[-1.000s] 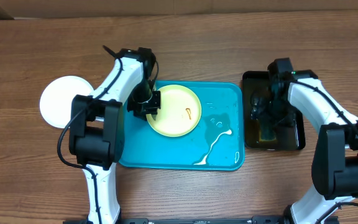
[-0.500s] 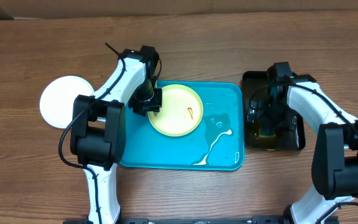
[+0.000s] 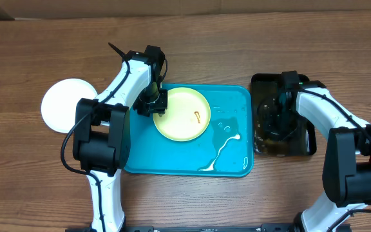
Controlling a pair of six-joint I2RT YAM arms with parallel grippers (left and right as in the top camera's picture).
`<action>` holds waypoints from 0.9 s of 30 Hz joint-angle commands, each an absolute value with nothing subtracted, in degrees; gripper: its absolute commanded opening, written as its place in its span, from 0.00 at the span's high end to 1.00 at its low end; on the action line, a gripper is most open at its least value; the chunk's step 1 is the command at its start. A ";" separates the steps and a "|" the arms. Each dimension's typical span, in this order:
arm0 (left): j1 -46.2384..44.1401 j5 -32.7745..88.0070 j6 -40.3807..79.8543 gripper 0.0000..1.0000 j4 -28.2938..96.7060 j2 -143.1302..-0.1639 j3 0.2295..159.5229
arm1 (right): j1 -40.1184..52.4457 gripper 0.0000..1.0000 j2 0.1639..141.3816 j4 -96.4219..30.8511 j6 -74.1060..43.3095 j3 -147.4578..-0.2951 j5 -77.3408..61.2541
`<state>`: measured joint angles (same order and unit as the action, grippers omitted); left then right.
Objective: Clean dirty plates on tray and stack at the side
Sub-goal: 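Grasp the sponge and wet it in the black tray with the right gripper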
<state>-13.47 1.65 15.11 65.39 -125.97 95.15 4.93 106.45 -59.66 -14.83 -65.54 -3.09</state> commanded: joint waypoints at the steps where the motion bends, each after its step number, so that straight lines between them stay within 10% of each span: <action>1: -13.52 1.50 15.49 0.60 65.30 -125.73 94.96 | 4.38 0.37 105.49 -61.06 -14.48 -69.43 -3.46; 3: -13.52 1.50 15.49 0.63 65.17 -125.73 94.96 | 4.08 0.22 105.49 -61.39 -14.46 -71.96 -3.22; 11: -13.52 2.00 15.68 0.81 59.64 -125.73 91.48 | 4.05 0.23 105.56 -59.64 -14.50 -72.71 -2.42; 13: -13.52 1.98 15.66 0.96 58.06 -125.73 90.08 | 4.12 0.31 105.56 -59.46 -14.50 -72.71 -2.44; 16: -13.52 1.98 15.66 0.96 56.90 -125.73 89.06 | 4.10 0.67 105.56 -59.00 -14.52 -72.71 -2.44; 18: -13.52 1.98 15.66 0.96 56.69 -125.73 89.06 | 4.10 0.74 105.56 -59.05 -14.50 -72.69 -2.44; 21: -13.52 2.15 15.68 0.96 56.51 -125.73 89.06 | 4.10 0.73 105.56 -58.65 -14.55 -72.25 -2.44; 27: -13.52 2.15 15.64 0.96 56.71 -125.73 89.06 | 4.10 0.39 105.56 -55.07 -14.76 -68.82 -2.44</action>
